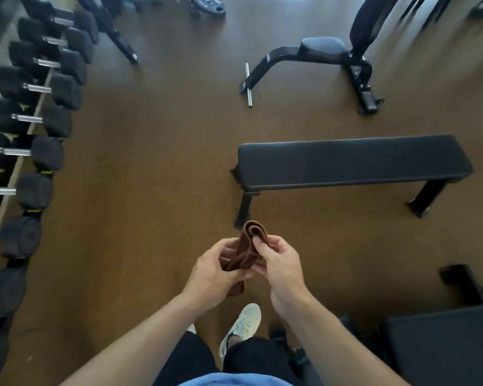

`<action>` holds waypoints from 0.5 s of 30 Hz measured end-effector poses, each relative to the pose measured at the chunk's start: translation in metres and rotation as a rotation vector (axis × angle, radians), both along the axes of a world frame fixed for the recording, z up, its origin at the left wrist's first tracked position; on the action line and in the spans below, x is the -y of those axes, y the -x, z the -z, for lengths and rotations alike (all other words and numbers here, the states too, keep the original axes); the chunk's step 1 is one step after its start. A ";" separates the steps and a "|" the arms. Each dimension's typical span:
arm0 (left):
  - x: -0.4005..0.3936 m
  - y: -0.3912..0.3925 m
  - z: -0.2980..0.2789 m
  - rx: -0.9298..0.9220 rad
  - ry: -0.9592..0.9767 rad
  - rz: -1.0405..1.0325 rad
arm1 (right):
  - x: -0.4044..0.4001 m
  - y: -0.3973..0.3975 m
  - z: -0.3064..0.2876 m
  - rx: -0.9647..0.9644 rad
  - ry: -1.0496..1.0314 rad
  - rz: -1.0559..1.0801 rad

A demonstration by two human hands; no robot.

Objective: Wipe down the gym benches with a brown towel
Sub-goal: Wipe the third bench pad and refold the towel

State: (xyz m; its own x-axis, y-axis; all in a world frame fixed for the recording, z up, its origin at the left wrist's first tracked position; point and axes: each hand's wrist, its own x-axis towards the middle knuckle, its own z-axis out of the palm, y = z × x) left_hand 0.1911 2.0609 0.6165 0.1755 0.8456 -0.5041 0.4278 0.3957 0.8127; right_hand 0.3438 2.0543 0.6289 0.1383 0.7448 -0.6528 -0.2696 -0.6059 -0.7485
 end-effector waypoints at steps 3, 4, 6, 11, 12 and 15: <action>-0.028 -0.009 -0.001 0.057 -0.029 -0.044 | -0.022 -0.011 -0.011 -0.048 -0.004 0.123; -0.036 -0.013 -0.001 0.071 -0.033 -0.049 | -0.029 -0.015 -0.013 -0.062 -0.004 0.160; -0.051 -0.021 0.000 0.122 0.006 -0.058 | -0.046 -0.024 -0.018 -0.094 0.000 0.244; -0.096 -0.032 0.008 0.195 0.114 -0.168 | -0.094 -0.052 -0.022 -0.105 -0.008 0.265; -0.109 -0.033 0.009 0.180 0.107 -0.201 | -0.105 -0.057 -0.021 -0.106 -0.004 0.239; -0.153 -0.034 0.007 0.122 0.071 -0.306 | -0.141 -0.069 -0.016 -0.083 0.009 0.244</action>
State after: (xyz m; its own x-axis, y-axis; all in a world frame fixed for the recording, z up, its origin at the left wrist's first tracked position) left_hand 0.2251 2.2138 0.6091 -0.0187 0.8319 -0.5546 0.1814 0.5483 0.8164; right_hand 0.4124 2.1954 0.6445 0.2583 0.6901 -0.6761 -0.4691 -0.5222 -0.7122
